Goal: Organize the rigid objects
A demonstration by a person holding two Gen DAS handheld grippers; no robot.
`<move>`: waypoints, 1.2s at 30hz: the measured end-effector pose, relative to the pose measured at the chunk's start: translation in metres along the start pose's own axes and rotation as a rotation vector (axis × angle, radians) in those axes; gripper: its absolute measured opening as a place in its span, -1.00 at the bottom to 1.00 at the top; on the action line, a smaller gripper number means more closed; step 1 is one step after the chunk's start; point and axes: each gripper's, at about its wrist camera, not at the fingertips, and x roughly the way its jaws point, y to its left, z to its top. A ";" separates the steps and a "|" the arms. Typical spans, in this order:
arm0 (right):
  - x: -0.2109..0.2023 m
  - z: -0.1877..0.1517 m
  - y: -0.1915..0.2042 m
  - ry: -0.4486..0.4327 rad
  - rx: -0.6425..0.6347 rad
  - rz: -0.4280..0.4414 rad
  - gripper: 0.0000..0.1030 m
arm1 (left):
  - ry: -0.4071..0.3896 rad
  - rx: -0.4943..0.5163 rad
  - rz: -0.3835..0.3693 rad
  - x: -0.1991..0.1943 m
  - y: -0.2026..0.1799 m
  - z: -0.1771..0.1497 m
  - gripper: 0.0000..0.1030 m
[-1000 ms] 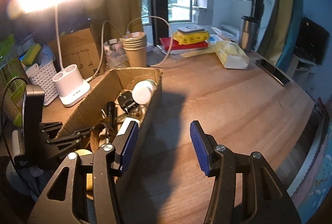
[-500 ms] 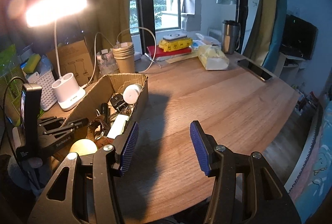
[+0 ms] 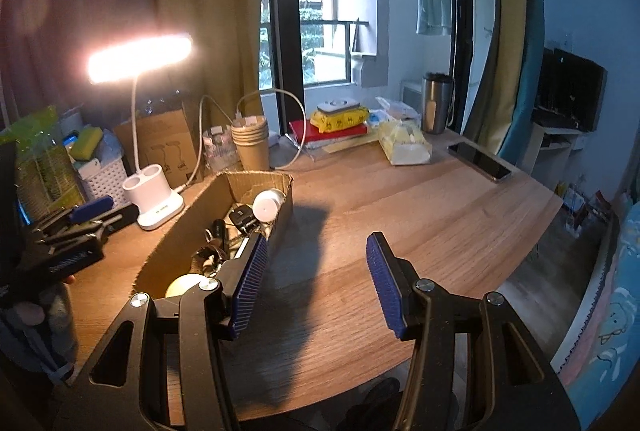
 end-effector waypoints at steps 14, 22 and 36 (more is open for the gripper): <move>-0.063 0.008 0.012 -0.137 -0.034 -0.013 0.26 | -0.235 0.070 0.074 -0.090 -0.034 0.019 0.96; -0.060 0.012 0.006 -0.142 -0.015 -0.010 0.26 | -0.268 0.103 0.003 -0.103 -0.045 0.023 0.97; -0.053 0.016 -0.002 -0.137 0.000 -0.017 0.26 | -0.248 0.094 0.004 -0.094 -0.049 0.029 0.97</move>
